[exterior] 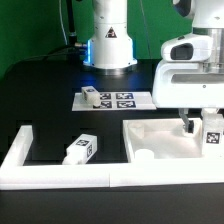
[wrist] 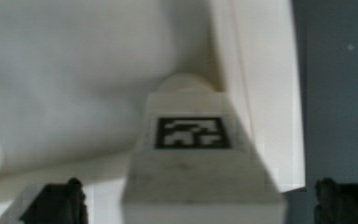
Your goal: Assemble one leg
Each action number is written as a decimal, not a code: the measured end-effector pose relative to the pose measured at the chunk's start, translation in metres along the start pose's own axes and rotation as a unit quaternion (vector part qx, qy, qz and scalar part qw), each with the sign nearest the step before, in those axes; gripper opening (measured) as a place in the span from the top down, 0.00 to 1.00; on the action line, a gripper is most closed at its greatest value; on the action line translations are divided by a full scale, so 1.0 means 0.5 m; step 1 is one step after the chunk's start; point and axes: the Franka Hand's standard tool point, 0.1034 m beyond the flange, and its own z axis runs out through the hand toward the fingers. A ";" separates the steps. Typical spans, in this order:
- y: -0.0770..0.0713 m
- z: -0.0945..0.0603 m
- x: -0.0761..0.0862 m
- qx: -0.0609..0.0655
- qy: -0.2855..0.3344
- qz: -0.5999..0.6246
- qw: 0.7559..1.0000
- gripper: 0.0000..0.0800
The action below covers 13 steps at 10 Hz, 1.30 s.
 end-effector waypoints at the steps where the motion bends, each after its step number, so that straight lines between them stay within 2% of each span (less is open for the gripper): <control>1: 0.015 -0.001 0.009 0.000 0.013 -0.019 1.000 0.19; 2: 0.017 0.000 0.008 -0.001 0.013 -0.015 1.000 0.19; 3: 0.016 0.001 0.008 -0.001 0.013 -0.002 1.000 0.23; 4: 0.018 0.001 0.009 -0.001 0.013 -0.001 1.000 0.40; 5: 0.018 0.001 0.009 -0.001 0.013 0.020 1.000 0.40; 6: 0.018 0.001 0.008 0.000 0.013 0.059 0.998 0.64; 8: 0.014 0.002 0.006 0.001 0.010 0.160 0.987 0.64; 10: 0.009 0.003 -0.001 -0.005 0.002 0.292 0.956 0.64; 11: 0.011 0.005 -0.004 -0.007 0.001 0.372 0.928 0.64; 12: 0.013 0.006 -0.006 -0.008 0.001 0.460 0.888 0.64; 13: 0.015 0.006 -0.006 -0.005 0.001 0.544 0.839 0.64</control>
Offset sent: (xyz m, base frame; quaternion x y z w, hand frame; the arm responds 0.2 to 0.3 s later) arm 0.0000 0.0000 0.0000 0.0000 0.0000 0.0000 1.0000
